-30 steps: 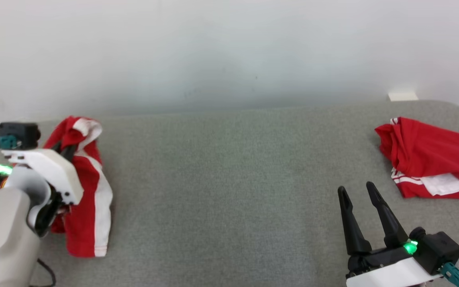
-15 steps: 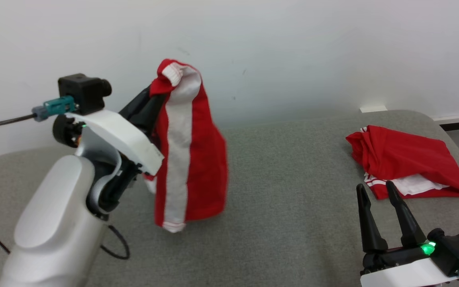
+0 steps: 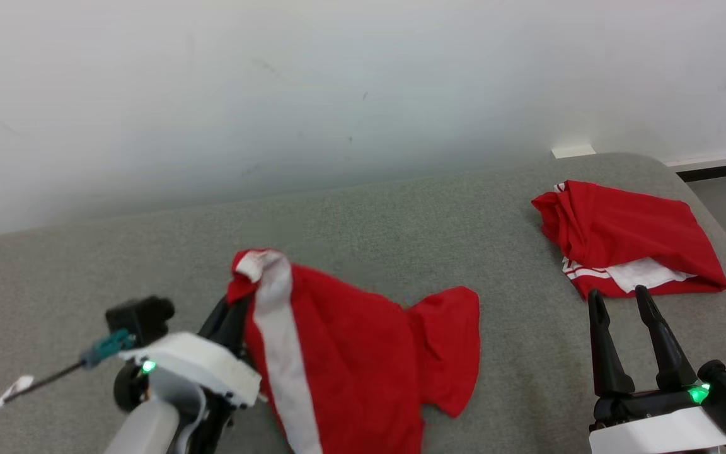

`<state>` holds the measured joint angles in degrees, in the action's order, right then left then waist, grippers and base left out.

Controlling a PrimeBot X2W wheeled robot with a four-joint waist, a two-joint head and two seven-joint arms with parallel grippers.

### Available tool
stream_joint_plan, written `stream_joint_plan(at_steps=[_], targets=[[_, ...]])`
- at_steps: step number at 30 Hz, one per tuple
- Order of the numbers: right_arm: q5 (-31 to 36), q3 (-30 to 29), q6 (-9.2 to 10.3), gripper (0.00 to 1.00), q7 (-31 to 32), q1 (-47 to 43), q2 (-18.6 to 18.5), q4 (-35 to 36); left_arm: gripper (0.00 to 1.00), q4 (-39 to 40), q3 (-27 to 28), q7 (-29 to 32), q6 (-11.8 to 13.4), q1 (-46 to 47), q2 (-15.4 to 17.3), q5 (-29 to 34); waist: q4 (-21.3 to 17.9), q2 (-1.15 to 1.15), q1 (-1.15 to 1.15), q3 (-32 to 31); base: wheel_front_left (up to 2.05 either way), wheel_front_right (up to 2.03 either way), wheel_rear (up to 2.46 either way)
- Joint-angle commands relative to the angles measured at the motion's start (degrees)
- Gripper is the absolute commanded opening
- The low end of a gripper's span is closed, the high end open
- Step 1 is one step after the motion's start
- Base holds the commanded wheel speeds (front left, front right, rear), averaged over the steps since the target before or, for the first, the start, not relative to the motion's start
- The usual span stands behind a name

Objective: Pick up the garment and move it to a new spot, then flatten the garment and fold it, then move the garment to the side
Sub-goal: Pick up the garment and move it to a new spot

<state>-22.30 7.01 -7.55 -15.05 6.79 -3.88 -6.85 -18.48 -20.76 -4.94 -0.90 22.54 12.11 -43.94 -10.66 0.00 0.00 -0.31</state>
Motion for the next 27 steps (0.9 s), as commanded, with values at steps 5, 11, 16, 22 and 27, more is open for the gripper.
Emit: stream_joint_plan(at_steps=[5, 11, 16, 22, 27], targets=[[0.38, 0.11, 0.15, 1.00, -0.14, 0.08, -1.13, -0.58, 0.00, -13.22, 2.38, -7.92, -1.05, -4.78, -0.22, 0.28, 0.71, 0.00, 0.00, 0.89, 0.00, 0.00, 0.00], [0.33, 0.86, 0.15, 1.00, -0.14, 0.16, -1.57, -1.40, 1.00, -20.61, 3.07, -9.84, -3.33, -4.93, -1.30, 1.54, 2.29, 0.00, 0.00, 0.76, 0.00, 0.00, 0.00], [0.28, 1.14, 0.15, 1.00, -0.14, 0.09, -1.77, -1.77, 1.00, -21.68, 4.94, -10.23, -4.15, -2.92, -1.48, 4.62, 4.13, 0.00, 0.00, 0.51, 0.00, 0.00, 0.00], [0.56, 1.40, 0.15, 1.00, -0.14, -0.24, -1.68, -1.55, 1.00, -14.37, 8.92, -10.20, -2.70, -4.89, -0.07, 12.69, 5.72, 0.00, 0.00, 0.18, 0.00, 0.00, 0.00], [0.50, 1.41, 0.15, 1.00, -0.14, -1.34, -1.62, -1.50, 1.00, -7.06, 11.76, -10.22, -1.40, -8.38, 0.02, 17.60, 6.54, 0.00, 0.00, -0.32, 0.00, 0.00, 0.00]])
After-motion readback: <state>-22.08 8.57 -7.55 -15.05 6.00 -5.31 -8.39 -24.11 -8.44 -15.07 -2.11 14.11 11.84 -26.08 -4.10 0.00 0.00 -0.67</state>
